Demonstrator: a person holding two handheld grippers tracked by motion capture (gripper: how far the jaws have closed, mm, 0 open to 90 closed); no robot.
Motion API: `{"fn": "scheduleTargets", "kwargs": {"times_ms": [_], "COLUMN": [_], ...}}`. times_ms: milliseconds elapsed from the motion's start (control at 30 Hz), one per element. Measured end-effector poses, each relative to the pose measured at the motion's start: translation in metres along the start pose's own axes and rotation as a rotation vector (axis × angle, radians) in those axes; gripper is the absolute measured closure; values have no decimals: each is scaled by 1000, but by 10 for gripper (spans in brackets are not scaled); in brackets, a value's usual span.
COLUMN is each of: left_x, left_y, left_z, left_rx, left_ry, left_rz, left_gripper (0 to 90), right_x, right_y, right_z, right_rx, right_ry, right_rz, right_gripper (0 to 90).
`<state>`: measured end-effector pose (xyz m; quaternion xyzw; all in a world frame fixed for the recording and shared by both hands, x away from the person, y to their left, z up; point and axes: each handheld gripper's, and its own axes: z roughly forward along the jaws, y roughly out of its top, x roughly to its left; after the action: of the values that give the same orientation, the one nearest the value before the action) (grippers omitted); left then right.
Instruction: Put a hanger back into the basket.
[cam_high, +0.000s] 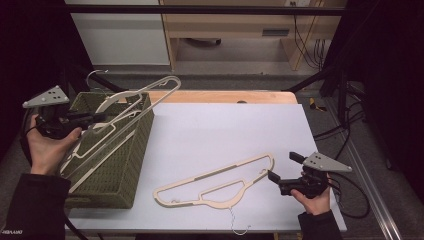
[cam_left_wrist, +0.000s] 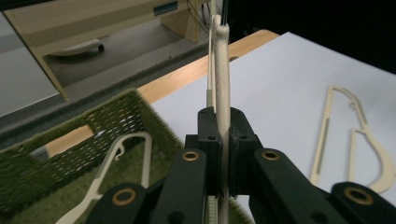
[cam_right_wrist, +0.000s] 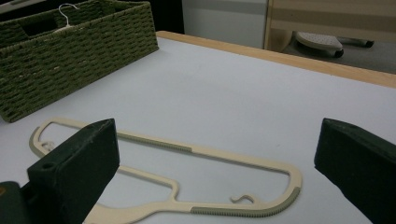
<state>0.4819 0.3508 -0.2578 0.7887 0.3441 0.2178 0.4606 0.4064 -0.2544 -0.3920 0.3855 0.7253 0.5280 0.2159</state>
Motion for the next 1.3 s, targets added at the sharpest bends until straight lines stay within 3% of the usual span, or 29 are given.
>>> {"fn": "scheduleTargets", "kwargs": {"times_ms": [200,500,700,900,1100,1300], "left_x": [27,50,61,69,77,82], "left_y": [-19,-36,-45,-54,-65,-81], "left_z": [0,-4,-13,-16,-20,-23], "left_rx": [23,27,14,34,37,74], "left_ry": [8,15,41,58,91,97], "left_rz": [-22,-33,-44,-46,-83,-112], "left_gripper": [860,860,860,860,860,860], "right_x": [0,1,0,-1,-1,-1], "right_y": [0,-1,-1,-1,-1,-1], "right_z": [1,2,1,1,1,1], "right_rx": [6,10,10,11,11,12], "right_ry": [1,-1,-1,-5,-6,-8], "right_rz": [4,1,-1,-1,-2,-2], "right_gripper": [7,7,7,6,6,6]}}
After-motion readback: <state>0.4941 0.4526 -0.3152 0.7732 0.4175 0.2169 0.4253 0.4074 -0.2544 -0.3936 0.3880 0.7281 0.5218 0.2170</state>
